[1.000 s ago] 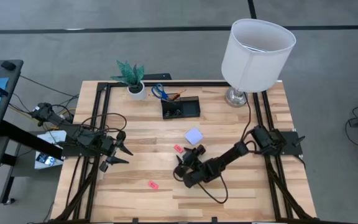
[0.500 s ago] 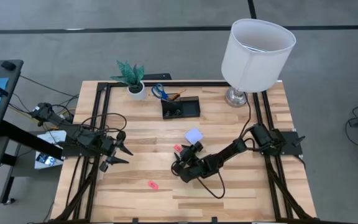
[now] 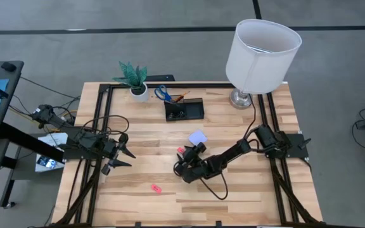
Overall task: Pick and place office supplies into organizer
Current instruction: Put the top pink eraser into the black desk organizer
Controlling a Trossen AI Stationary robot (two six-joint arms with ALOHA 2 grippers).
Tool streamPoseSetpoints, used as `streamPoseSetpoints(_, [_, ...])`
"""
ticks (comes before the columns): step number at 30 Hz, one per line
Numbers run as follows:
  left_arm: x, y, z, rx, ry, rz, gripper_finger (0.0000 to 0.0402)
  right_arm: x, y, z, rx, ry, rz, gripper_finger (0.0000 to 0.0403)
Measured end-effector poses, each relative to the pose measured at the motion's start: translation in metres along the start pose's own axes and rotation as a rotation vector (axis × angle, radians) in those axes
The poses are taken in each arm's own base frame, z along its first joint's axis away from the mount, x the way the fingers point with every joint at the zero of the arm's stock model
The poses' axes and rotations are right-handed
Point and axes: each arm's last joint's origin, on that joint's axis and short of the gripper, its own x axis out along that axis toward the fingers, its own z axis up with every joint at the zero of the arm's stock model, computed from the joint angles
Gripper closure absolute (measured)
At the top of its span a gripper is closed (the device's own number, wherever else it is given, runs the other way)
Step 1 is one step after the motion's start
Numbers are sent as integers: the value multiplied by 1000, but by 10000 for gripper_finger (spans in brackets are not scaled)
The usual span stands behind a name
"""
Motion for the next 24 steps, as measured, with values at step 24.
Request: streamPoseSetpoints(24, [0,0,0,0,-1,0,239,0,1,1,19,6,15,216])
